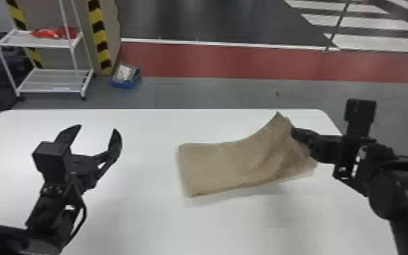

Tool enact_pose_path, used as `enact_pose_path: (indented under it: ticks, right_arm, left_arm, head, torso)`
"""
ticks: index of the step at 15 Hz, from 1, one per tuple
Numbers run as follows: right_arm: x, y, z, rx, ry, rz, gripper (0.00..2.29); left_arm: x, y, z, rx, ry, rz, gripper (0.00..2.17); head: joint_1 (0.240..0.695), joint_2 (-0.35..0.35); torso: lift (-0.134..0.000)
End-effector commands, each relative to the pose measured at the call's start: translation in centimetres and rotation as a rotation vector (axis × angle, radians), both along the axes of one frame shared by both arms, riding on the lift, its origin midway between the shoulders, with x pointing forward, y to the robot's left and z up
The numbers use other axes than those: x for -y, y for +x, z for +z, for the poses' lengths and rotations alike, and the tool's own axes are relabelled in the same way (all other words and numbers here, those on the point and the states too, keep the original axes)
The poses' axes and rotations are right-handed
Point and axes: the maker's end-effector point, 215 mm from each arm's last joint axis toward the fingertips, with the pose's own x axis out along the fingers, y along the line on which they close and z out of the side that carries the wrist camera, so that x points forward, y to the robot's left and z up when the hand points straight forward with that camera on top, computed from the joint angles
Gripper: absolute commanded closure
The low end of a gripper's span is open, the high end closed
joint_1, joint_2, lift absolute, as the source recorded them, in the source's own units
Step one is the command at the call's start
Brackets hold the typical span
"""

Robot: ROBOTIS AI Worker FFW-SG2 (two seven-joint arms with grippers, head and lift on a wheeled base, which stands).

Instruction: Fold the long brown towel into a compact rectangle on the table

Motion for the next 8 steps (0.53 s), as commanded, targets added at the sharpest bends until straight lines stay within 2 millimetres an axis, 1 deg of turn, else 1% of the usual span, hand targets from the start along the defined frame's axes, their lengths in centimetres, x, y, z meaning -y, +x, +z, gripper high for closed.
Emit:
enact_pose_path:
  ticks: [1,2,3,4,5,6,7,8]
  right_arm:
    - [2.6,0.1,3.5,0.048,0.017,-0.037,1.42]
    - [3.9,0.1,2.3,0.008,0.002,-0.042,1.42]
    - [4.0,0.4,-0.2,-0.043,-0.02,-0.03,1.42]
    - [3.8,0.7,-2.1,-0.066,-0.039,-0.024,1.42]
    - [4.0,1.2,-3.1,-0.055,-0.062,-0.029,1.42]
    - [4.3,1.5,-3.7,-0.059,-0.061,-0.033,1.42]
    - [4.3,1.7,-3.8,-0.058,-0.063,-0.031,1.42]
    - [4.1,1.8,-3.7,-0.056,-0.067,-0.028,1.42]
  left_arm:
    - [0.0,0.0,0.1,0.002,0.001,0.0,0.21]
    - [-0.1,0.0,0.0,0.001,0.005,-0.002,0.21]
    - [-0.2,-0.1,-0.4,-0.001,0.003,0.0,0.21]
    - [-0.3,-0.1,-0.9,-0.001,0.002,-0.002,0.21]
    - [-0.4,-0.2,-1.5,-0.009,0.001,-0.001,0.21]
    - [-0.5,-0.3,-1.6,-0.01,0.002,-0.002,0.21]
    - [-0.6,-0.4,-1.8,-0.012,0.004,0.0,0.21]
    - [-0.9,-0.4,-1.4,0.002,0.002,0.006,0.21]
  head:
    - [0.695,-0.104]
    - [0.695,-0.107]
    - [0.695,-0.124]
    - [0.695,-0.132]
    - [0.695,-0.137]
    - [0.695,-0.138]
    - [0.695,-0.138]
    - [0.695,-0.139]
  torso:
    - [-0.12]
    - [-0.12]
    - [-0.12]
    - [-0.12]
    - [-0.12]
    - [-0.12]
    - [-0.12]
    - [-0.12]
